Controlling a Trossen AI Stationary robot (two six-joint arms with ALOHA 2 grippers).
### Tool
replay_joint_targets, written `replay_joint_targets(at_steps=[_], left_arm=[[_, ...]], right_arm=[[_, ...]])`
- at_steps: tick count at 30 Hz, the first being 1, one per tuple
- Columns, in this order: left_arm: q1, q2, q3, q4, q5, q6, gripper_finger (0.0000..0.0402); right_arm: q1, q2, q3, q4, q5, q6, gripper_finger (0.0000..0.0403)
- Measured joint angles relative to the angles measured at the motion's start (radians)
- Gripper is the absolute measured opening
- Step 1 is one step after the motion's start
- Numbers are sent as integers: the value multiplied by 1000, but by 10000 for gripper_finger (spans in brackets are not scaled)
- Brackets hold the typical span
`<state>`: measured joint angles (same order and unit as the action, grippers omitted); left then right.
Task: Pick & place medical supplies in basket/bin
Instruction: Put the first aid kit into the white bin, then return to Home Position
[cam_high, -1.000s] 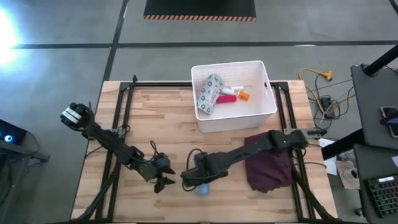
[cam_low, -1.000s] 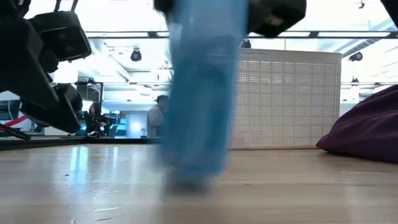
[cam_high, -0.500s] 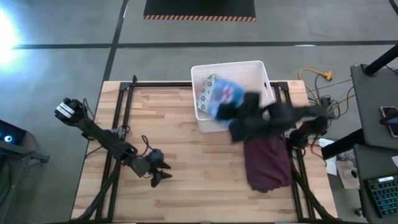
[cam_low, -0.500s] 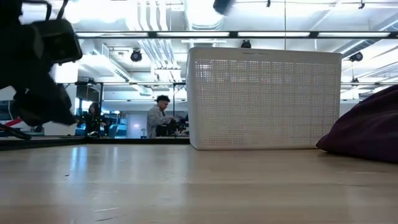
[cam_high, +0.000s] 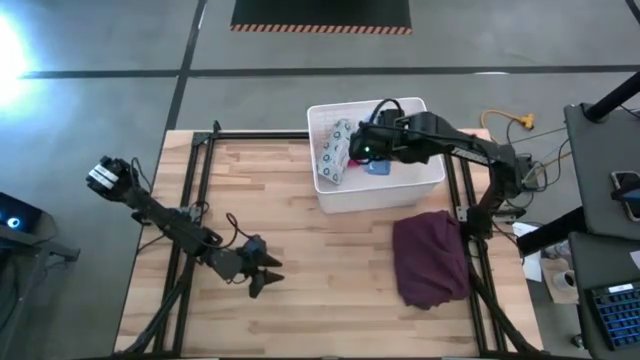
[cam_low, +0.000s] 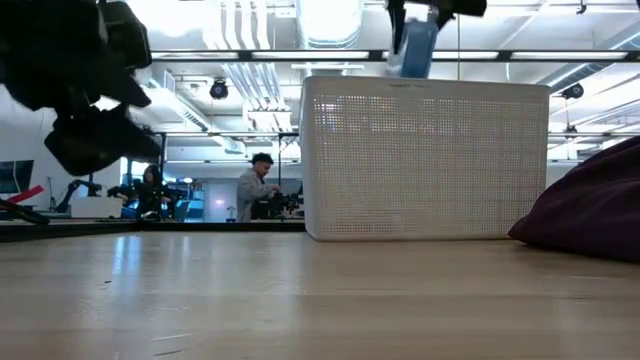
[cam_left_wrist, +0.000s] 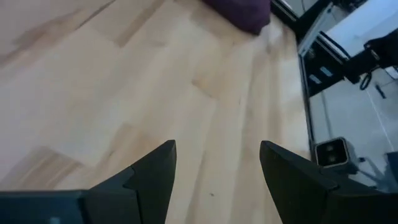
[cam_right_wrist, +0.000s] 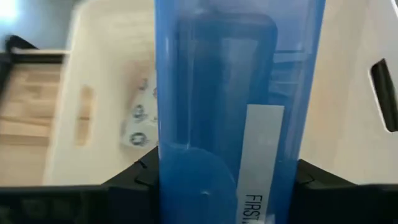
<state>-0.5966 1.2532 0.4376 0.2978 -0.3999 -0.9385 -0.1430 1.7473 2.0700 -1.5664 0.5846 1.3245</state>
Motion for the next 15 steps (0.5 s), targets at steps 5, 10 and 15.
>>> replay_joint_targets(at_steps=[5, 10, 15], left_arm=[[7, 2, 38, 6, 2, -42, 216], [7, 2, 60, 6, 2, -51, 216], [8, 2, 84, 2, 0, -52, 216]], right_arm=[[-59, -5, -18, 4, -62, -111, 223], [-59, -6, 56, 3, 9, -187, 281], [-74, -8, 143, 1, 49, -301, 311]])
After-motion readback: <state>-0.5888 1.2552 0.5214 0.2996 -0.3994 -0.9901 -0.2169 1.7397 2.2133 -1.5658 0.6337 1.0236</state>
